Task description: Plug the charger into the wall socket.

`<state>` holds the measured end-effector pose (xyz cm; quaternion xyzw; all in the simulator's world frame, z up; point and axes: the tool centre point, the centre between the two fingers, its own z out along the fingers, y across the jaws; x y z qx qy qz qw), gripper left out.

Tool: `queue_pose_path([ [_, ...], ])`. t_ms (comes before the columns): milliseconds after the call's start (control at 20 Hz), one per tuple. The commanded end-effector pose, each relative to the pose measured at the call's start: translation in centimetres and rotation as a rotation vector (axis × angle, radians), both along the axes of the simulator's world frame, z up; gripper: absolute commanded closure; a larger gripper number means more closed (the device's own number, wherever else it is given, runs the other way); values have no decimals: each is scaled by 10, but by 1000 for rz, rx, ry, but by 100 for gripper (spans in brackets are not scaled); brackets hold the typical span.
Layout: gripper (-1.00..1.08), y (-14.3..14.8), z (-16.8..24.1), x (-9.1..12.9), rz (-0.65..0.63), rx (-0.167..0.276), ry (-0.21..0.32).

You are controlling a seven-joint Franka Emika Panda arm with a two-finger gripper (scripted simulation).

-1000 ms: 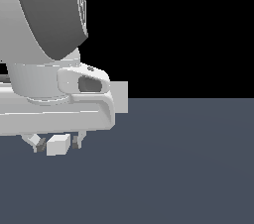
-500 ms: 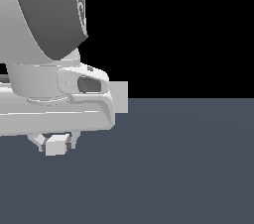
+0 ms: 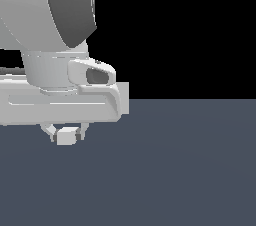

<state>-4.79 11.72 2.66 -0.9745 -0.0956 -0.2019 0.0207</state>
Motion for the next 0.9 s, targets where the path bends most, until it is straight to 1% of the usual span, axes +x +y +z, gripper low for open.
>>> queue_pose_path([
  [0,108,-7,10,10,-31,1,-1],
  [450,108,-46,55,53,-185,3,-1],
  [650,108,-59,68,65,-230,1,-1],
  [850,108,-66,75,71,-253,0,-1],
])
